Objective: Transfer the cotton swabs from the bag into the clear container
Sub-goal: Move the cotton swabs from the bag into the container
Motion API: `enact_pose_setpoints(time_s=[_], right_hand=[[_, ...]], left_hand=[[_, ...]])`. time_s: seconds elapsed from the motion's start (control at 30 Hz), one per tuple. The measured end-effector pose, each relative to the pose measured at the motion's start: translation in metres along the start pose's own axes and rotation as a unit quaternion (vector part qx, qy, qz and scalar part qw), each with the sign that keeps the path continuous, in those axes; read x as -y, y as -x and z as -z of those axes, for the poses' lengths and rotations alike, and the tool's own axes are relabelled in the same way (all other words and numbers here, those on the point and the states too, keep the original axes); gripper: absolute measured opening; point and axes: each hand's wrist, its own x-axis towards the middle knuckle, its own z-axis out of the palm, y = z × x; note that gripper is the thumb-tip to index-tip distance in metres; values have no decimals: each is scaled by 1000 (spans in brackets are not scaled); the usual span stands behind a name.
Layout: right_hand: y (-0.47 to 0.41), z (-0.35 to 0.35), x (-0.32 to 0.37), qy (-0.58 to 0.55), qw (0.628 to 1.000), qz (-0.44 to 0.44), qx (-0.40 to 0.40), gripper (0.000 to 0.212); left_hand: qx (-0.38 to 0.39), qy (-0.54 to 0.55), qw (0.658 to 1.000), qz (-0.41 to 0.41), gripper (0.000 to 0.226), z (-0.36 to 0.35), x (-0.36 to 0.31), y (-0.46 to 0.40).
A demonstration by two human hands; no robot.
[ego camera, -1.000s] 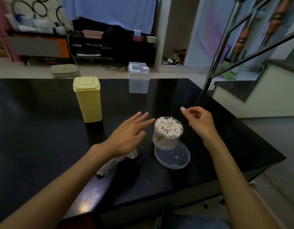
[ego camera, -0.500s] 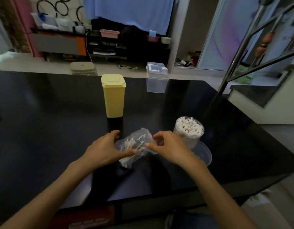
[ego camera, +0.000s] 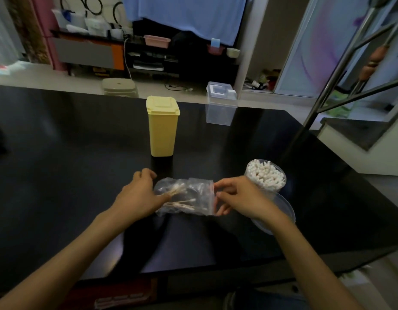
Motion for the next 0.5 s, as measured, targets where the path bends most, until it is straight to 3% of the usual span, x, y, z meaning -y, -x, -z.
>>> enact_pose_setpoints(time_s=[0.1,0.2,0.3,0.4,0.5], right_hand=[[-9,-14,-6,99,995,-2,-21,20],[-15,-25,-5,214,973,5,-86,16],[-19,-26,-7,158,979,7,-130,21],[-16,-22,-7,62,985,24,-157,15],[-12,-18,-6,-15,988,19,-153,21]], left_hand=[[40,-76,996,33,53,-1,3,-3],[50,-22,998,10,30,1,0,-2],[65,113,991,-6,16,-2,2,-4],[83,272,958,-24,8,-4,1,-2],[85,295,950,-63,12,-2,-3,4]])
